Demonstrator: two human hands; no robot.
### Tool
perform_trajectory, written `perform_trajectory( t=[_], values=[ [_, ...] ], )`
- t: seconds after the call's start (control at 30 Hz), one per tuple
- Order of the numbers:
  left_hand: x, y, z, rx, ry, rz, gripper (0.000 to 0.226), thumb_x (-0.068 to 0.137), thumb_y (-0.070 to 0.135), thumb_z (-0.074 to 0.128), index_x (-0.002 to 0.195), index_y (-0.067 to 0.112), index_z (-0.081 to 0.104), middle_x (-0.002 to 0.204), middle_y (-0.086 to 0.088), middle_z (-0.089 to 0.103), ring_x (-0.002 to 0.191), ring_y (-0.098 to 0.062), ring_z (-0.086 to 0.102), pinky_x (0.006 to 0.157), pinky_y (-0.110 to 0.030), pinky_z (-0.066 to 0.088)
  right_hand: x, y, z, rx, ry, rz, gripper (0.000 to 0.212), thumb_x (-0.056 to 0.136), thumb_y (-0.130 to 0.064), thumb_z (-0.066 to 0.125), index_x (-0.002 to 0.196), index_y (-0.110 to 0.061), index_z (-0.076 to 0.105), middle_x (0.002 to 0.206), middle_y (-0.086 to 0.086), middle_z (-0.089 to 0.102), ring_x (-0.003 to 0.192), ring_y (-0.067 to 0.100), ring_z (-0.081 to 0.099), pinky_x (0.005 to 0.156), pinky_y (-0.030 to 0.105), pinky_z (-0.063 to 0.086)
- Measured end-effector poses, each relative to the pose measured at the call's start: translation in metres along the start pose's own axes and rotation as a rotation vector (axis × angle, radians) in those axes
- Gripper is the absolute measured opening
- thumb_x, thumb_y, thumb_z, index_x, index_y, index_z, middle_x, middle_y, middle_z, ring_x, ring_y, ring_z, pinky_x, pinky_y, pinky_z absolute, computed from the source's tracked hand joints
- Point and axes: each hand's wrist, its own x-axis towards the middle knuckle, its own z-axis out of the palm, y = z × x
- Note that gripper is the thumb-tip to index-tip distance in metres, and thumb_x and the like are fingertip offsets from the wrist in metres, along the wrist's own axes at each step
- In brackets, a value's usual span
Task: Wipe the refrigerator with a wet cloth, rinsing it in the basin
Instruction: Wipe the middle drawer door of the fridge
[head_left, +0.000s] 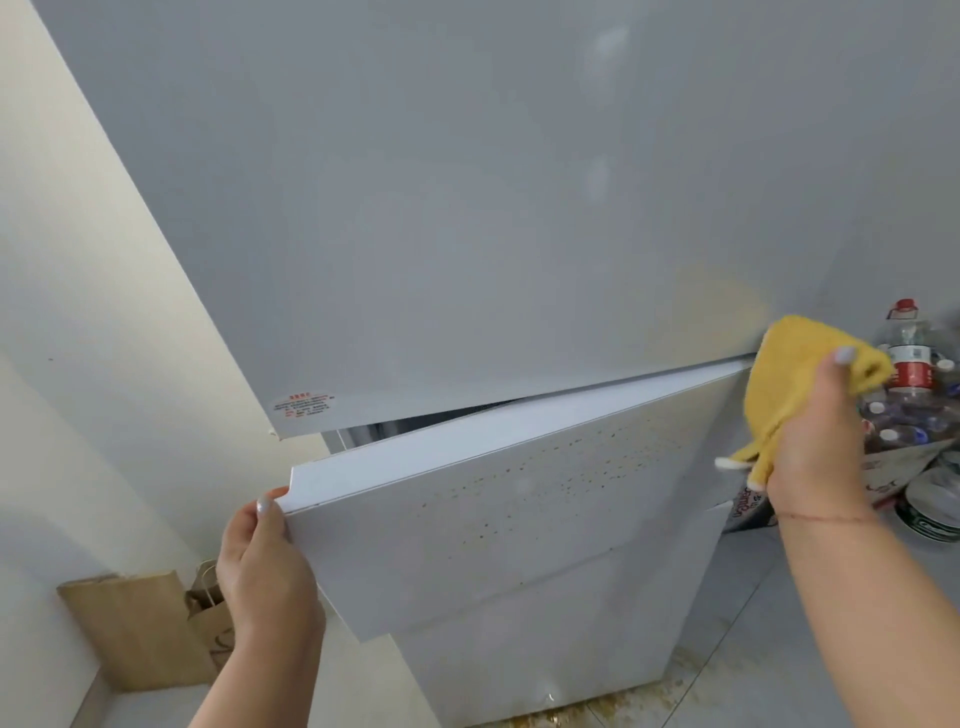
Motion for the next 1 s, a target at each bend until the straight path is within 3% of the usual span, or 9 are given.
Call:
perform_trajectory(
  t=[0.13, 0.2, 0.3, 0.53, 0.7, 0.83, 0.87, 0.93, 1.0],
  values=[
    [-0.011, -0.004, -0.01, -0.024, -0.011, -0.009, 0.024, 0.1, 0.025, 0.044, 0.099, 0.019, 0.067, 0.08, 0.003, 0.057, 0.065, -0.014, 0.047, 0.052, -0.025, 0.035, 0.012, 0.009, 0.022, -0.427, -0.044, -0.41, 0.061, 0.095, -0.059, 0.021, 0.091, -0.006, 0.051, 0.078, 0.015, 0.05, 0.075, 0.032, 0.052, 0.059, 0.032, 0.037],
    [-0.015, -0.006, -0.017, -0.045, -0.021, -0.009, 0.023, 0.099, 0.026, 0.045, 0.095, 0.021, 0.067, 0.082, 0.003, 0.058, 0.067, -0.014, 0.047, 0.054, -0.025, 0.035, 0.005, 0.022, 0.033, -0.519, -0.036, -0.489, 0.058, 0.094, -0.056, 0.021, 0.096, -0.009, 0.055, 0.093, 0.017, 0.058, 0.086, 0.036, 0.056, 0.072, 0.04, 0.046],
    [-0.021, -0.008, -0.023, -0.055, -0.035, -0.007, 0.022, 0.099, 0.028, 0.047, 0.089, 0.024, 0.066, 0.082, 0.003, 0.059, 0.067, -0.014, 0.048, 0.054, -0.026, 0.035, -0.016, 0.041, 0.045, -0.619, -0.074, -0.636, 0.054, 0.093, -0.048, 0.026, 0.098, -0.007, 0.062, 0.098, 0.016, 0.062, 0.097, 0.035, 0.055, 0.087, 0.045, 0.045],
    [-0.025, -0.016, -0.034, -0.07, -0.08, -0.013, 0.024, 0.097, 0.034, 0.048, 0.086, 0.03, 0.069, 0.083, 0.001, 0.061, 0.078, -0.022, 0.053, 0.065, -0.04, 0.044, -0.105, 0.052, 0.105, -0.664, -0.31, -0.831, 0.048, 0.09, -0.043, 0.031, 0.085, -0.01, 0.066, 0.091, 0.011, 0.065, 0.093, 0.032, 0.053, 0.091, 0.035, 0.031],
    [-0.02, -0.01, -0.034, -0.099, -0.102, -0.012, 0.025, 0.099, 0.03, 0.047, 0.09, 0.026, 0.07, 0.082, 0.002, 0.064, 0.075, -0.022, 0.056, 0.066, -0.039, 0.047, -0.192, 0.057, 0.145, -0.551, -0.535, -1.012, 0.034, 0.09, -0.038, 0.042, 0.096, -0.014, 0.066, 0.095, 0.005, 0.065, 0.093, 0.027, 0.055, 0.091, 0.037, 0.035],
    [-0.01, -0.017, -0.038, -0.107, -0.065, 0.02, 0.041, 0.101, 0.036, 0.036, 0.094, 0.016, 0.071, 0.093, -0.006, 0.067, 0.1, -0.029, 0.06, 0.096, -0.026, 0.046, -0.234, 0.055, 0.159, -0.574, -0.906, -1.06, 0.051, 0.094, -0.046, 0.027, 0.119, -0.017, 0.061, 0.122, 0.002, 0.061, 0.12, 0.02, 0.047, 0.112, 0.032, 0.02],
    [-0.008, -0.018, -0.039, -0.143, -0.053, -0.005, 0.047, 0.1, 0.043, 0.033, 0.09, 0.017, 0.071, 0.092, -0.007, 0.067, 0.103, -0.032, 0.06, 0.101, -0.03, 0.044, -0.235, 0.056, 0.159, -0.583, -0.973, -1.08, 0.054, 0.094, -0.047, 0.024, 0.126, -0.018, 0.057, 0.131, 0.001, 0.057, 0.127, 0.018, 0.042, 0.115, 0.03, 0.013],
    [-0.008, -0.017, -0.038, -0.197, -0.039, -0.053, 0.053, 0.099, 0.05, 0.028, 0.082, 0.02, 0.068, 0.09, -0.003, 0.067, 0.1, -0.025, 0.062, 0.104, -0.041, 0.041, -0.225, 0.06, 0.153, -0.588, -1.064, -1.157, 0.057, 0.094, -0.048, 0.024, 0.135, -0.019, 0.051, 0.141, 0.001, 0.05, 0.134, 0.016, 0.034, 0.117, 0.029, 0.009],
    [-0.009, -0.017, -0.034, -0.196, -0.021, -0.047, 0.053, 0.102, 0.046, 0.025, 0.08, 0.02, 0.065, 0.086, 0.001, 0.066, 0.091, -0.013, 0.06, 0.102, -0.038, 0.04, -0.208, 0.064, 0.145, -0.587, -1.096, -1.211, 0.055, 0.094, -0.046, 0.029, 0.137, -0.021, 0.049, 0.143, -0.001, 0.048, 0.135, 0.014, 0.034, 0.118, 0.029, 0.01]
  ],
)
